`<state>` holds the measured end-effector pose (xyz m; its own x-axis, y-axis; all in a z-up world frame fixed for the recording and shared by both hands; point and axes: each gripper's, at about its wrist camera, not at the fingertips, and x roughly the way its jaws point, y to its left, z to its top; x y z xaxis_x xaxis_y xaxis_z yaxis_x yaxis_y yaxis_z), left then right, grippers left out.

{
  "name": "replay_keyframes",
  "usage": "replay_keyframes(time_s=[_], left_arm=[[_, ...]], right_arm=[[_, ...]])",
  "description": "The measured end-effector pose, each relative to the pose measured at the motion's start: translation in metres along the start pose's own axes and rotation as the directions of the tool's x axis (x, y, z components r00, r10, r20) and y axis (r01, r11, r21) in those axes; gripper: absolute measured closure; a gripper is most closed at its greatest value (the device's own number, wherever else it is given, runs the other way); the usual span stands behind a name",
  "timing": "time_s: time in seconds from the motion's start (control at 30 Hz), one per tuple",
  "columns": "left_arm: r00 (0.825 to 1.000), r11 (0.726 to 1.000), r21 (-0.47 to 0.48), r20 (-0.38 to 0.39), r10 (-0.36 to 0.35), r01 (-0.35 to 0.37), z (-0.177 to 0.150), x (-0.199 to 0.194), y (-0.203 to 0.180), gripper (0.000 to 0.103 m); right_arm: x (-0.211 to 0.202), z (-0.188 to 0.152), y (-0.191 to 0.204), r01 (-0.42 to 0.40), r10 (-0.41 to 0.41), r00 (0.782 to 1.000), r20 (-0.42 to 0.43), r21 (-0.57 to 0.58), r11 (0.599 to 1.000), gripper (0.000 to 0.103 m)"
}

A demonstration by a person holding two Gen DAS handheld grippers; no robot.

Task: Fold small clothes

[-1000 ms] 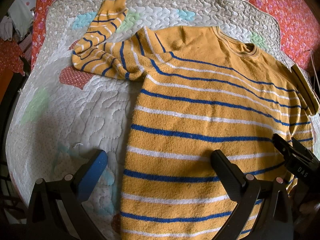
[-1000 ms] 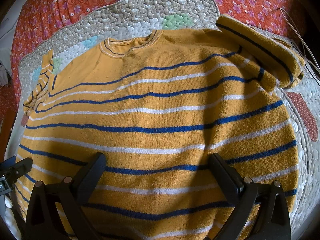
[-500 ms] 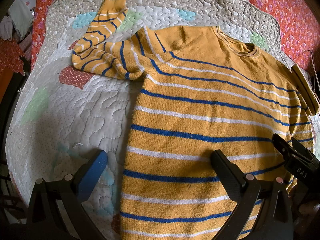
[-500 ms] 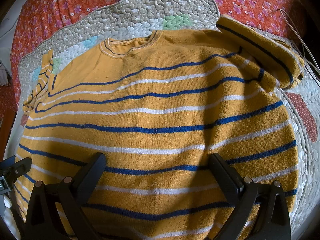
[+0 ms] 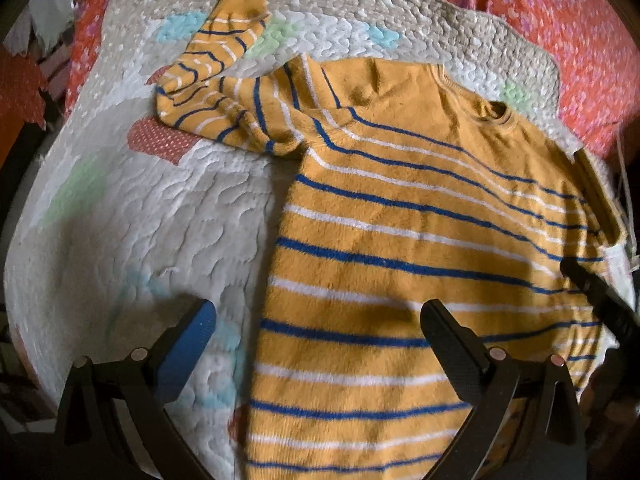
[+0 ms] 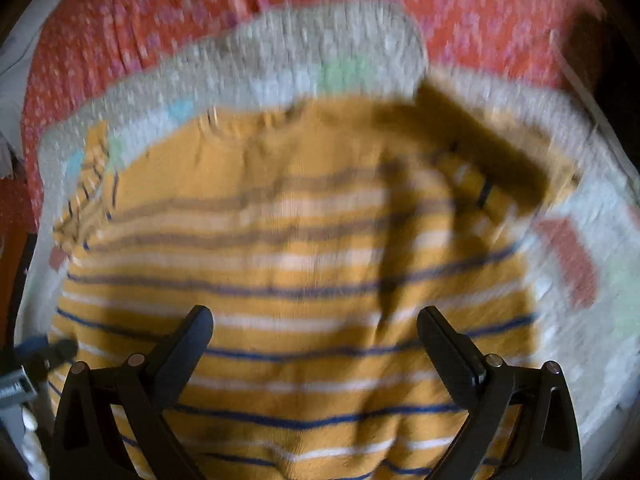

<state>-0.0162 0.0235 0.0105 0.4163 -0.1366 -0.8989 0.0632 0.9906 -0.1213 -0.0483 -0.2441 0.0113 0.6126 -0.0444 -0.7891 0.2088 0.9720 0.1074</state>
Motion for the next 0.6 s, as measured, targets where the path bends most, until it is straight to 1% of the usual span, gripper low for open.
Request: replay_keyframes(time_s=[0.03,0.1,0.23,0.3,0.33,0.37,0.4,0.47,0.5,0.57,0.6], left_arm=[[1.000,1.000,-0.005,0.008,-0.010,0.010,-0.001,-0.005,0.003,0.001],[0.999,1.000,-0.003,0.035,-0.020,0.020,-0.002,-0.015,0.006,0.001],[0.995,0.998,-0.023,0.081,-0.049,0.051,-0.003,-0.033,0.017,0.003],[0.993,0.996,-0.043,0.089,-0.071,0.075,-0.002,-0.039,0.023,0.004],[0.993,0.995,-0.051,0.087,-0.086,0.090,0.000,-0.042,0.025,0.005],[0.992,0.994,-0.055,0.085,-0.093,0.098,0.000,-0.043,0.027,0.010],[0.992,0.994,-0.058,0.086,-0.093,0.098,-0.001,-0.044,0.028,0.012],[0.993,0.994,-0.061,0.081,-0.089,0.094,0.001,-0.043,0.032,0.019],[0.993,0.993,-0.067,0.075,-0.090,0.095,0.001,-0.042,0.034,0.021],[0.994,0.992,-0.085,0.057,-0.088,0.093,0.002,-0.039,0.040,0.030],[0.995,0.991,-0.098,0.044,-0.090,0.094,0.002,-0.036,0.043,0.032]], right_arm=[[-0.003,0.009,0.004,-0.003,0.004,1.000,0.013,-0.018,1.000,0.000],[-0.002,0.024,0.017,-0.031,0.032,0.999,0.012,-0.045,0.999,0.000],[0.019,0.050,0.050,-0.100,0.097,0.995,-0.037,-0.097,0.990,0.001],[0.035,0.068,0.074,-0.128,0.120,0.991,-0.060,-0.153,0.980,0.002],[0.037,0.068,0.085,-0.136,0.126,0.990,-0.067,-0.173,0.975,0.004],[0.042,0.072,0.102,-0.152,0.138,0.987,-0.080,-0.203,0.967,0.006],[0.052,0.083,0.119,-0.177,0.157,0.982,-0.102,-0.236,0.955,0.008],[0.061,0.094,0.146,-0.214,0.185,0.974,-0.128,-0.274,0.938,0.013],[0.069,0.104,0.162,-0.237,0.203,0.969,-0.141,-0.292,0.927,0.014],[0.085,0.125,0.194,-0.272,0.234,0.960,-0.152,-0.316,0.909,0.015],[0.092,0.132,0.207,-0.279,0.241,0.959,-0.152,-0.327,0.903,0.015]])
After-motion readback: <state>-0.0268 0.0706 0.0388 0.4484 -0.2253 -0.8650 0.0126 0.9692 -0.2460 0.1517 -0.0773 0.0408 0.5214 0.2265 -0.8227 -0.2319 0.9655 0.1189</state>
